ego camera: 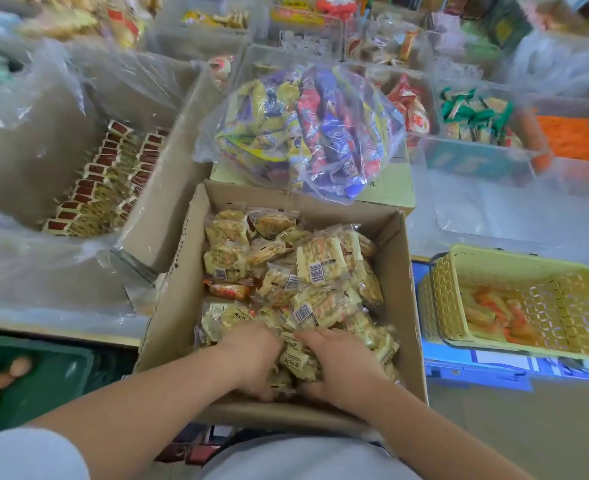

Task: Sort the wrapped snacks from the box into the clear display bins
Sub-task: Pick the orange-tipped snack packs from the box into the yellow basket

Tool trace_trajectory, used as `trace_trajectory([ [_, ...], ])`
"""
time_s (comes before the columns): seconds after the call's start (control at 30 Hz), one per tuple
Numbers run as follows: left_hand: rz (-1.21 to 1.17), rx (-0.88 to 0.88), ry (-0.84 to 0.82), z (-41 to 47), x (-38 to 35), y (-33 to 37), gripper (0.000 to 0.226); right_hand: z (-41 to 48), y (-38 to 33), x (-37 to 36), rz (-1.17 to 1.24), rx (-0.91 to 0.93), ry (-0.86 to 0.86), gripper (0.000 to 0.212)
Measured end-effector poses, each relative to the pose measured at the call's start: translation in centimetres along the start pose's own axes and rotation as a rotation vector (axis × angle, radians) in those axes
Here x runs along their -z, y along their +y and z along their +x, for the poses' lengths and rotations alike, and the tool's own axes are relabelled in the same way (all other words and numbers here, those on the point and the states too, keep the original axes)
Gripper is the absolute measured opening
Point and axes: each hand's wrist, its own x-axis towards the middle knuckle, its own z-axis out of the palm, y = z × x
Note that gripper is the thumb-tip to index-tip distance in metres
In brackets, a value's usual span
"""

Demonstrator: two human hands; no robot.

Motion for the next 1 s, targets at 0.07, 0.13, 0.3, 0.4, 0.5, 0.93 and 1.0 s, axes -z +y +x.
trace_trajectory([
  [0.07,0.005,-0.021,0.016,0.2,-0.3,-0.5,0.060,0.1,-0.2,-0.2,0.073,-0.070,0.035,0.078],
  [0.13,-0.059,-0.033,0.046,0.3,-0.6,-1.2,0.071,-0.1,-0.4,0.3,0.221,-0.132,0.077,0.068],
  [0.3,-0.277,-0.075,0.179,0.3,-0.4,-3.5,0.060,-1.5,0.5,3.1,0.692,-0.258,0.263,0.053],
  [0.4,-0.339,-0.089,0.220,0.6,-0.2,-5.0,0.058,-2.8,1.2,5.3,0.845,-0.303,0.386,0.048],
  [0.5,-0.355,-0.112,0.198,0.6,-0.2,-5.7,0.061,-3.7,2.0,8.0,0.836,-0.331,0.632,0.047],
  [0.93,0.083,-0.376,0.219,1.3,-1.7,-4.5,0.076,4.3,5.0,7.6,0.172,-0.363,0.663,0.033],
  [1.0,0.107,-0.379,0.202,1.2,-1.8,-4.3,0.061,4.6,5.4,7.3,0.272,-0.418,0.674,0.036],
])
